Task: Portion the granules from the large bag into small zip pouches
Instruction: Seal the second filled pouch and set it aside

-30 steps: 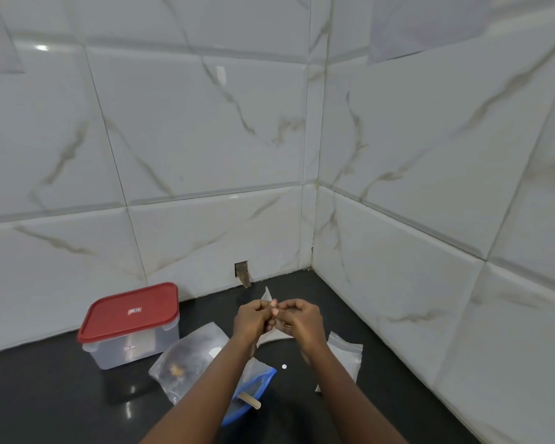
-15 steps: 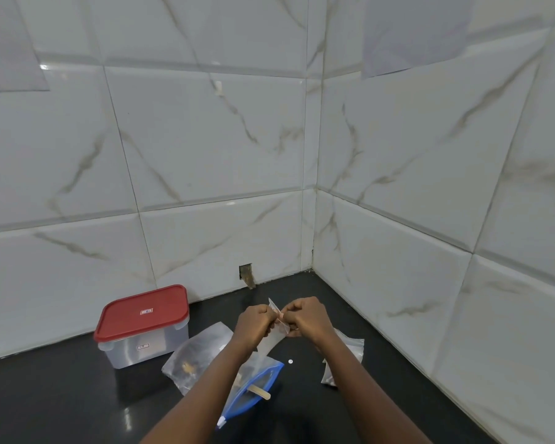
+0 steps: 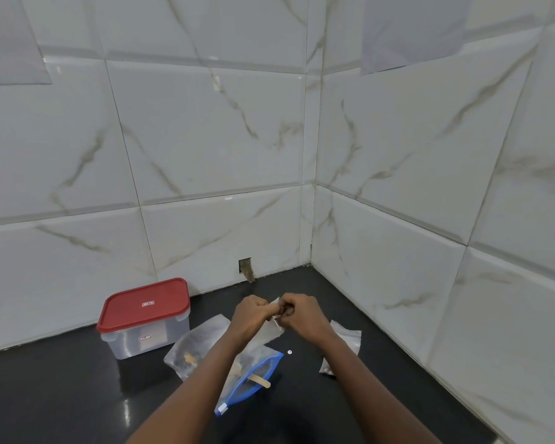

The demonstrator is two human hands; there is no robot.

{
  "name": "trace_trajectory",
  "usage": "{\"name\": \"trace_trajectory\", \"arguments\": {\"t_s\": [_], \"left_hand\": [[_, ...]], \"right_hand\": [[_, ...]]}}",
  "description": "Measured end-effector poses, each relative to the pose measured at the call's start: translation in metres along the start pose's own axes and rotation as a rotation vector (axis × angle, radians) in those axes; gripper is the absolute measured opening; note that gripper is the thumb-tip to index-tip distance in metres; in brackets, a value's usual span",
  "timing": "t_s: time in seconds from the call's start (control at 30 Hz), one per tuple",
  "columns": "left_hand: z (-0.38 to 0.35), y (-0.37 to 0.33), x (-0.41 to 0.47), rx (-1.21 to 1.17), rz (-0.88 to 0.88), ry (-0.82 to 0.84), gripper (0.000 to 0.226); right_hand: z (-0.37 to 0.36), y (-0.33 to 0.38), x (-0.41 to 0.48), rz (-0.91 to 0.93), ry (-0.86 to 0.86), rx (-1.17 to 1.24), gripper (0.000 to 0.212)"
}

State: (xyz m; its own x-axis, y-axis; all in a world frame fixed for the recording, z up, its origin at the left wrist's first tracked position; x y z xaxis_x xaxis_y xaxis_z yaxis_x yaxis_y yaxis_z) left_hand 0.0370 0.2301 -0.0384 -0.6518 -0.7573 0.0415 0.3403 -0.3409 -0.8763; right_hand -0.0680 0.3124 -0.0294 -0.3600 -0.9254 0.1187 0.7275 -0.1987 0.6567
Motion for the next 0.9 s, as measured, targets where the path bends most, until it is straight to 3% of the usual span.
{"name": "trace_trajectory", "arguments": {"t_s": [0.17,0.27,0.37,0.53,0.6,0.67,0.73,0.9], "left_hand": [[0.006,0.001,0.006,0.156,0.056,-0.004,0.035],[0.003,0.002,0.005,0.24,0.069,0.086,0.032],[0.0,0.001,0.001,0.205,0.018,0.105,0.037],[0.008,-0.003,-0.013,0.15,-0.127,0.105,0.018],[0.011,0.002,-0.016,0.14,-0.136,0.261,0.049],[0.009,0.011,-0.017,0.317,-0.158,0.384,0.08],[0.006,0.016,-0.018,0.436,-0.186,0.369,0.087],[0.001,0.018,-0.021,0.379,-0.202,0.205,0.056]], "right_hand": [[-0.002,-0.013,-0.005,0.023,-0.069,-0.025,0.026],[-0.005,-0.01,-0.005,0.017,0.017,-0.159,0.032],[-0.013,-0.001,-0.005,-0.013,0.103,-0.158,0.034],[-0.012,-0.01,-0.004,-0.115,0.012,-0.067,0.034],[-0.013,-0.011,-0.005,-0.094,0.02,-0.052,0.033],[-0.015,-0.012,-0.005,-0.051,0.018,-0.032,0.031],[-0.018,-0.012,-0.005,-0.05,0.029,0.036,0.033],[-0.026,-0.008,-0.007,-0.034,0.033,0.131,0.023]]}}
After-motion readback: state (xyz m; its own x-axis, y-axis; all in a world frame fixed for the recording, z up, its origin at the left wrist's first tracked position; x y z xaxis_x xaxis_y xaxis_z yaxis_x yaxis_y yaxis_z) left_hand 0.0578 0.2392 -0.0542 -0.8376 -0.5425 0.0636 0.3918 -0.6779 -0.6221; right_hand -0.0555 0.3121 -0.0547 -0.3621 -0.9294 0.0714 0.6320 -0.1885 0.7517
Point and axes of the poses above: each hand's wrist, its own x-axis towards the middle knuckle, its own z-axis out of the back of the hand, y = z × x, the point moved 1 cm from there along x, towards the middle knuckle, and after that the axes turned 3 degrees about y, right-handed, at the moved point
